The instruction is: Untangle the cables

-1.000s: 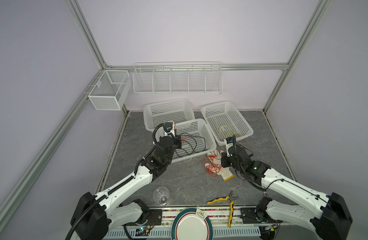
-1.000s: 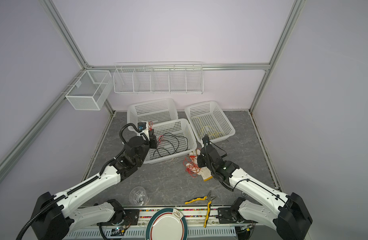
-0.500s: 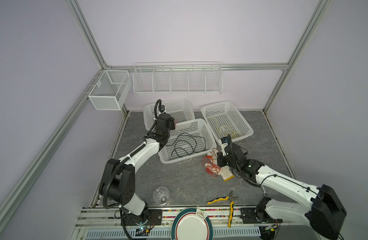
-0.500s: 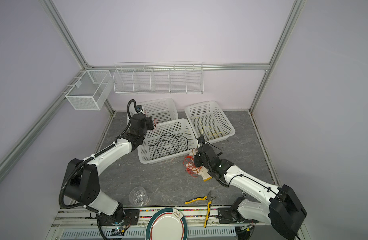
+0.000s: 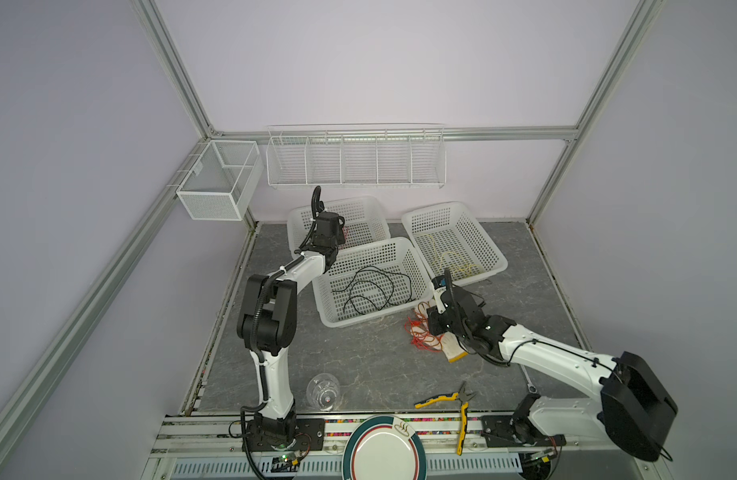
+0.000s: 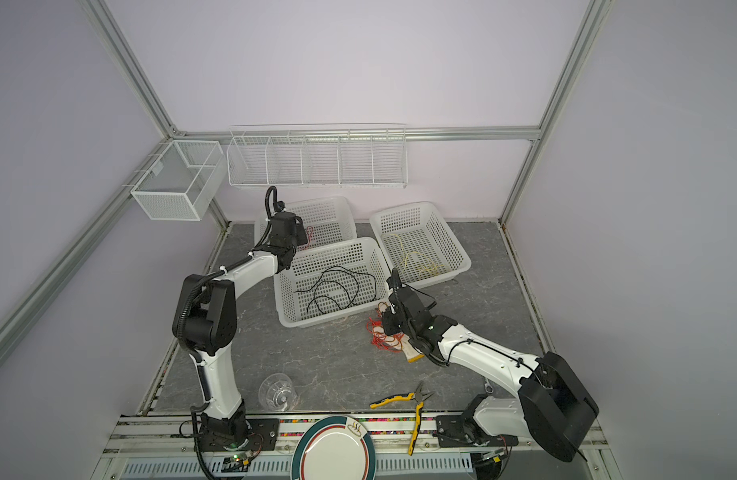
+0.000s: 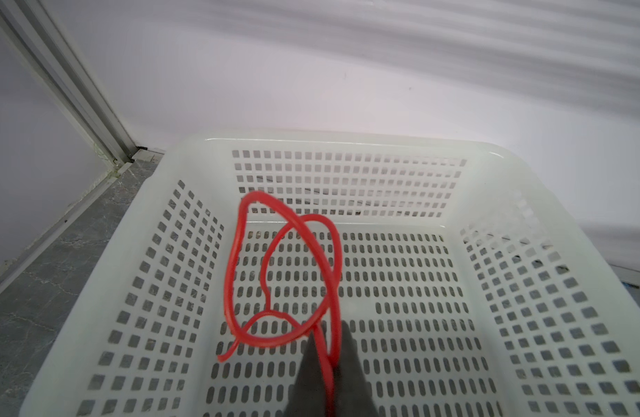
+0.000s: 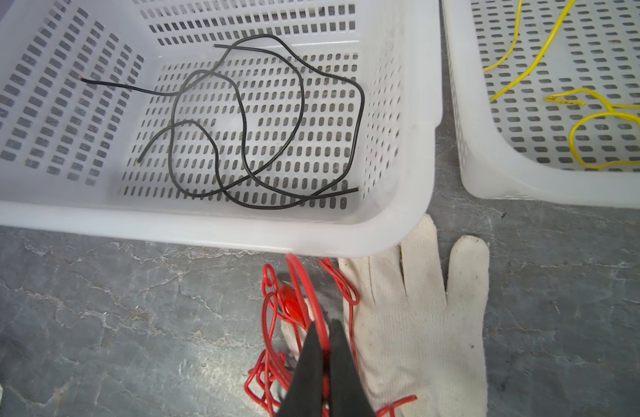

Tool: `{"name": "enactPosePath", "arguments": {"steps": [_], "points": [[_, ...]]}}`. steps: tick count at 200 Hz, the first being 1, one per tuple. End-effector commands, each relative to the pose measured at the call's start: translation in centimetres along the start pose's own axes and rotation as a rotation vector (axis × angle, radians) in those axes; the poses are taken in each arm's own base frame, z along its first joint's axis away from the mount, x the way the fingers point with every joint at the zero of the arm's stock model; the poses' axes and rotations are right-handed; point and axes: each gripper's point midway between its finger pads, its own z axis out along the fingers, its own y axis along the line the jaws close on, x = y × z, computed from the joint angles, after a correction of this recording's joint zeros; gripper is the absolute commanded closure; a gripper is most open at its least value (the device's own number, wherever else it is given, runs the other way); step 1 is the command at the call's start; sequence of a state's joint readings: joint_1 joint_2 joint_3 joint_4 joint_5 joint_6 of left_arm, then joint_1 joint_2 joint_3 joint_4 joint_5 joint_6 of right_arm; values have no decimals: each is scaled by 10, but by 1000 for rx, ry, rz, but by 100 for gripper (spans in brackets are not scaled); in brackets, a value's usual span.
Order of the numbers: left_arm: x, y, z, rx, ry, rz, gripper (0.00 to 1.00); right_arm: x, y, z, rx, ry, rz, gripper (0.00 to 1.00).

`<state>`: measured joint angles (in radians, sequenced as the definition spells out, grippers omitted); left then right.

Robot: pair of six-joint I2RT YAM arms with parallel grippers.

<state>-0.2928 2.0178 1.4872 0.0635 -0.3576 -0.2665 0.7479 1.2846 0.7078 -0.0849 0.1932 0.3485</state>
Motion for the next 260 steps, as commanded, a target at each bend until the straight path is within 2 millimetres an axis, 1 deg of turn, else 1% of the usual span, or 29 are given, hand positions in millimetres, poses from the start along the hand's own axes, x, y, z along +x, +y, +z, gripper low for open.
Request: {"name": "enactPosePath", "arguments": {"steps": [1,13,33,59,74,104,139,173,207,225,240,251,255,257,260], "points": [[5,7,10,-20,69,-50,100,-12,8,0,-19,-23,-20,93],[10,9,13,-32,89,-45,100,-13,8,1,-19,-22,-19,93],[13,11,13,-40,98,-39,81,-14,10,2,-27,-19,-22,93],[15,11,10,-31,95,-30,71,-14,12,2,-30,-16,-26,94],[14,11,7,-22,97,-24,67,-14,12,0,-26,-20,-30,93],[7,6,-4,21,84,-24,61,-19,9,-8,-6,-42,-38,93],[2,-11,-26,153,72,-17,56,-31,1,-25,32,-90,-58,93],[-2,-26,-55,282,50,-22,54,-48,2,-52,19,-165,-91,93],[-4,-43,-91,373,8,44,53,-72,9,-92,-30,-290,-135,93],[-2,-61,-117,443,-25,135,53,-87,13,-114,-58,-359,-144,93],[5,-79,-143,530,-65,225,52,-102,22,-134,-104,-409,-159,93],[13,-92,-164,601,-93,281,50,-113,30,-148,-140,-432,-176,94],[15,-96,-171,622,-108,296,50,-113,31,-149,-144,-429,-179,94],[17,-98,-175,633,-113,305,49,-121,33,-157,-151,-451,-176,93],[19,-100,-180,648,-122,314,49,-125,34,-162,-154,-462,-175,93]]}}
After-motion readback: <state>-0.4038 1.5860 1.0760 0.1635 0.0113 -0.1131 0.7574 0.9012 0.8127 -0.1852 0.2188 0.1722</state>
